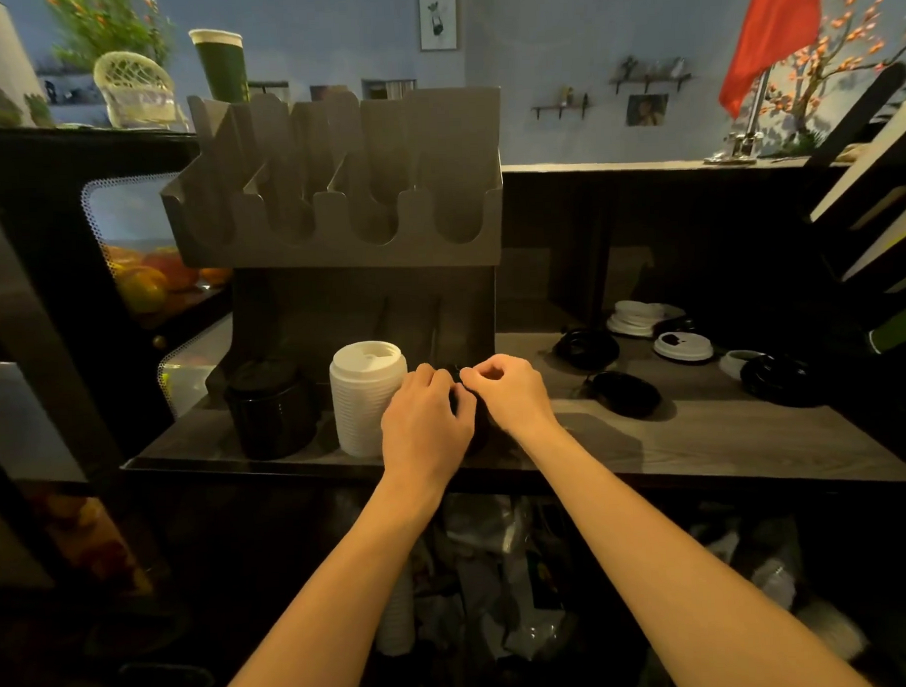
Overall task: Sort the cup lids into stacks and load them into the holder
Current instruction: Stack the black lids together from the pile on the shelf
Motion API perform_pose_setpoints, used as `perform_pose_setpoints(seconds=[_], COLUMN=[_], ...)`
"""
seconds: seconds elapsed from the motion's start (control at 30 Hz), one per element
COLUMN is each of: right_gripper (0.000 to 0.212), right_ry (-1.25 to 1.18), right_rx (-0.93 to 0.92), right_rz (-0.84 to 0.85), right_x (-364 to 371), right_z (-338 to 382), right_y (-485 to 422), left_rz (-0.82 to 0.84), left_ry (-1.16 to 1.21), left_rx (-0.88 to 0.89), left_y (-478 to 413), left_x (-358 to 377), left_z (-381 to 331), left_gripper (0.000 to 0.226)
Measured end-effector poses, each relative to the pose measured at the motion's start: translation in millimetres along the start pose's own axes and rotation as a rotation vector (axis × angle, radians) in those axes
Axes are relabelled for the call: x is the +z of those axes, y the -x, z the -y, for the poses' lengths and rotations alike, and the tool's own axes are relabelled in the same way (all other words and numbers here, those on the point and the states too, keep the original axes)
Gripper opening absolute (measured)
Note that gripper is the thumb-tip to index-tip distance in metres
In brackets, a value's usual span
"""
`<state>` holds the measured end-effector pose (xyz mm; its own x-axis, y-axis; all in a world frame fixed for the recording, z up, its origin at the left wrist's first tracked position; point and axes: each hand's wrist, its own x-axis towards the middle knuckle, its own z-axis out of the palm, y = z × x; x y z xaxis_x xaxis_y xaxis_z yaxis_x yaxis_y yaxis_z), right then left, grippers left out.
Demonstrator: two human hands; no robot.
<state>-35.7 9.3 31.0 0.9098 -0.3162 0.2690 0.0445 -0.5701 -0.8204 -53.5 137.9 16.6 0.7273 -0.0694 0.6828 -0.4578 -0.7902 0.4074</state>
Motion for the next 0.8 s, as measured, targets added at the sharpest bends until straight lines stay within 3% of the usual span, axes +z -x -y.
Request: perform_pose_setpoints(seconds=[0.3, 0.57, 0.67, 0.8], right_gripper=[0.036, 0.011, 0.017, 0.039], right_ry=[-0.061, -0.111, 0.053, 0.46], right_rx=[-0.068, -0.09, -0.058, -0.039], right_rz=[0.017, -0.078, -0.158, -0.187], right_x=[-9, -62, -90, -121], right_z=[-5, -28, -50, -87], right_y=[3, 1, 0, -2], left_rz=[0.04, 0.033, 0.116, 0.287], left_ry=[0.067, 0.274, 0.356, 0.413], left_rx=[-0.023, 0.192, 0.25, 0.217], left_y=[-10, -14, -14, -12], left_x=[-4, 4, 16, 49], left_z=[-10, -36, -60, -88], left_gripper=[0.014, 0.022, 0.022, 0.025])
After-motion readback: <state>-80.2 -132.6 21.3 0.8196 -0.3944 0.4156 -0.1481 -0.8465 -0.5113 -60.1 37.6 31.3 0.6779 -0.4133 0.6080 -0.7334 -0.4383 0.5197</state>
